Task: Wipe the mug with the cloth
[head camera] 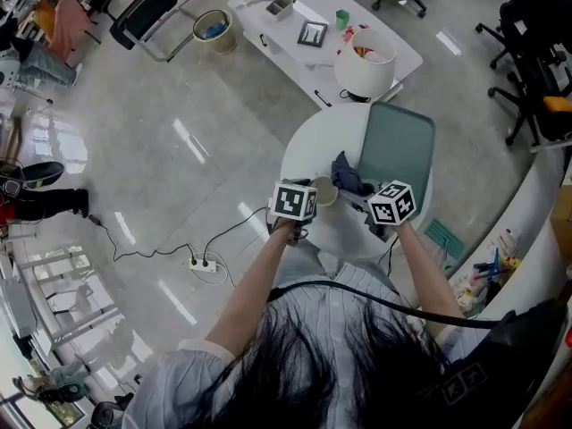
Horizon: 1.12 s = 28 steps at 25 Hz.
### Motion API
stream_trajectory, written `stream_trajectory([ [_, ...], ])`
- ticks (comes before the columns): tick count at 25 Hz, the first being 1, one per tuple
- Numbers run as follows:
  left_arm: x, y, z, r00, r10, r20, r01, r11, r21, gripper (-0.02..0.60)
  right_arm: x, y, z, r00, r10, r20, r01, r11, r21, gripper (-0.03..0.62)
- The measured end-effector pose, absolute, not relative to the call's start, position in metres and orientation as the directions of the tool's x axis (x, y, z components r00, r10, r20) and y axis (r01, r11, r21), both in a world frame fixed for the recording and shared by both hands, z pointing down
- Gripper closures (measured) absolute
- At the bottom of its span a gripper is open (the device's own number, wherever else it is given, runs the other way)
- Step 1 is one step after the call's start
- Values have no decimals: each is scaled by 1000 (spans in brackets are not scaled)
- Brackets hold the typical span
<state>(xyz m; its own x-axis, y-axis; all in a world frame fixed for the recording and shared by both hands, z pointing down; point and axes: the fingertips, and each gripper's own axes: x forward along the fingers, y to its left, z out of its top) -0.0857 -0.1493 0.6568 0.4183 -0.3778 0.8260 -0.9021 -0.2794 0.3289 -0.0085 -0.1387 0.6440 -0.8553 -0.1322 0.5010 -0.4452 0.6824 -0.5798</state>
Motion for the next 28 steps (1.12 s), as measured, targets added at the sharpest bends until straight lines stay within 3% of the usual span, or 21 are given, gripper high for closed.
stream_trajectory([
  [7, -92, -137, 659, 384, -452, 805, -914, -60, 402, 535, -7, -126, 643, -843, -194, 502, -494, 649, -579, 514],
  [19, -97, -122, 661, 288, -555, 780, -809, 295, 509, 535, -2, -107, 642, -813, -257, 522, -557, 604, -571, 514],
  [24, -96, -115, 661, 243, -560, 792, -811, 331, 483, 535, -1, -97, 643, -806, -261, 532, -567, 599, -565, 514],
  [28, -93, -114, 662, 260, -534, 804, -863, 245, 441, 535, -1, -95, 642, -799, -282, 532, -584, 574, -574, 514],
])
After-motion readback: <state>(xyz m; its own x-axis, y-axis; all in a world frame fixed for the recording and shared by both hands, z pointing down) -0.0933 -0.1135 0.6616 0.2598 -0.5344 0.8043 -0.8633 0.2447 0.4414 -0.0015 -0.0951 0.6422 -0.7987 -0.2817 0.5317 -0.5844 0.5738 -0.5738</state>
